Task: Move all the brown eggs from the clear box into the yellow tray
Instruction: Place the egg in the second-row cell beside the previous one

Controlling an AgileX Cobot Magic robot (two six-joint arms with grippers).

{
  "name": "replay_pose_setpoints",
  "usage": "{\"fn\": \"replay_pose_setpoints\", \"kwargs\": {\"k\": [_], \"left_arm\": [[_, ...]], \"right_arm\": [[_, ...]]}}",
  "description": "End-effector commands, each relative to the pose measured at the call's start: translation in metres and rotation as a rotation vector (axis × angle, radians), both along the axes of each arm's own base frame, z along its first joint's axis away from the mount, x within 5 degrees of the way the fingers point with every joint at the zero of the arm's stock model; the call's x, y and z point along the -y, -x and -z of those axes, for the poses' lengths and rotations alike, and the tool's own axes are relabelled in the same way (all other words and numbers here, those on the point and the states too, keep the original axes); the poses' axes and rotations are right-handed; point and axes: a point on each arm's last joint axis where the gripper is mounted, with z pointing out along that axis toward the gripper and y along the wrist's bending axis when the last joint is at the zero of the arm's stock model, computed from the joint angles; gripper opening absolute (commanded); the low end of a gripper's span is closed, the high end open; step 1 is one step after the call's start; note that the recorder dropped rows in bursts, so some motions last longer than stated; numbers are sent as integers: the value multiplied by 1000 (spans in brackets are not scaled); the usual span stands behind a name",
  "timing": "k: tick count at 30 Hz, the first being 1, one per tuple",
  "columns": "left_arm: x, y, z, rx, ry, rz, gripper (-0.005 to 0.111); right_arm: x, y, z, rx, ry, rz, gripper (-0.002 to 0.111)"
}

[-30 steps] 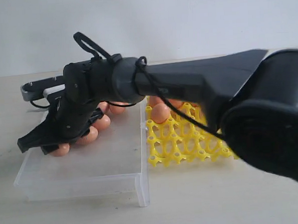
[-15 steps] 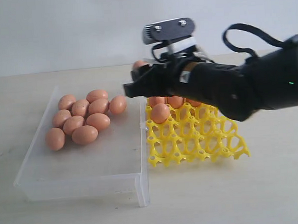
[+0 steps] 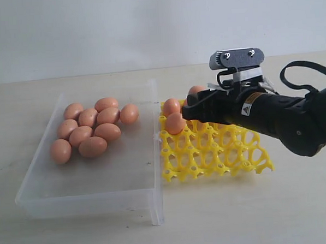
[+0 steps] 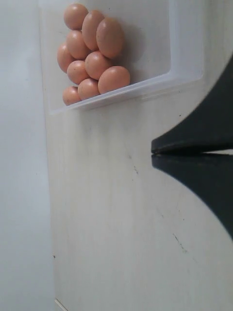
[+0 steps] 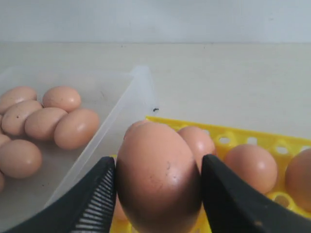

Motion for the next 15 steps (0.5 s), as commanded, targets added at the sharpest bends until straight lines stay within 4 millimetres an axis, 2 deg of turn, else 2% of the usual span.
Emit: {"fn": "replay_pose_setpoints", "kwargs": {"k": [1, 8, 10, 15], "left_arm": [[0, 0, -2, 15, 4, 5, 0], [0, 0, -2, 15, 4, 5, 0], [0, 0, -2, 15, 4, 5, 0], [0, 0, -2, 15, 4, 5, 0]], "right_arm": [[0, -4, 13, -17, -54, 24, 0], [-3, -9, 24, -47, -83, 42, 2], [-5, -13, 24, -60, -118, 48, 9], [-11, -19, 23, -83, -100, 14, 38]]}}
